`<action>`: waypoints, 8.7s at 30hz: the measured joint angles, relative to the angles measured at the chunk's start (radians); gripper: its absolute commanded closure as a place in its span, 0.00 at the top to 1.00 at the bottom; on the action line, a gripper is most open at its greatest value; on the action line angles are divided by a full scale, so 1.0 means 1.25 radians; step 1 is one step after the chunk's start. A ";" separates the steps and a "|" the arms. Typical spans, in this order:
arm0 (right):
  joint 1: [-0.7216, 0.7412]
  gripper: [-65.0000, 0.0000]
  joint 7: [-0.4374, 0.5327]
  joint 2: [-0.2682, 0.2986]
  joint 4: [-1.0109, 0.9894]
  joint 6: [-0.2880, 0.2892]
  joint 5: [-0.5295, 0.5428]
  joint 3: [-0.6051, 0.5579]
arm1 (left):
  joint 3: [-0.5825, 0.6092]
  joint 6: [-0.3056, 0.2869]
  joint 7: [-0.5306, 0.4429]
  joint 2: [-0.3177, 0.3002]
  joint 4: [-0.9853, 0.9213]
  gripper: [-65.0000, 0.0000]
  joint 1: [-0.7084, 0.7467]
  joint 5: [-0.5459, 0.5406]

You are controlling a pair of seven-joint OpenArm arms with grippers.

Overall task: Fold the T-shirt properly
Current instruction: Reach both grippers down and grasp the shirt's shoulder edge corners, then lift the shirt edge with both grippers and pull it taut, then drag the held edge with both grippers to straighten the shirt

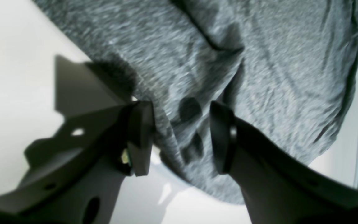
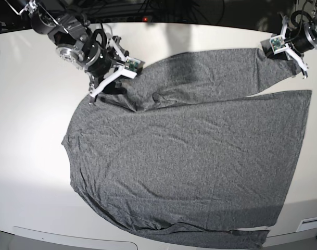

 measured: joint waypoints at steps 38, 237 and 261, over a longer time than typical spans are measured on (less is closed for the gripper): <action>0.064 0.00 -0.159 0.052 0.062 0.074 0.199 0.113 | -0.177 0.024 0.224 0.002 0.172 0.00 -0.005 -0.404; 0.241 0.00 -0.485 0.035 -0.103 0.103 0.500 0.136 | 0.068 -0.015 0.154 -0.160 -0.202 0.00 -0.229 -0.445; 0.427 0.00 -0.331 -0.075 -0.390 0.083 0.501 0.240 | 0.031 0.106 0.161 -0.072 -0.200 0.00 -0.380 -0.479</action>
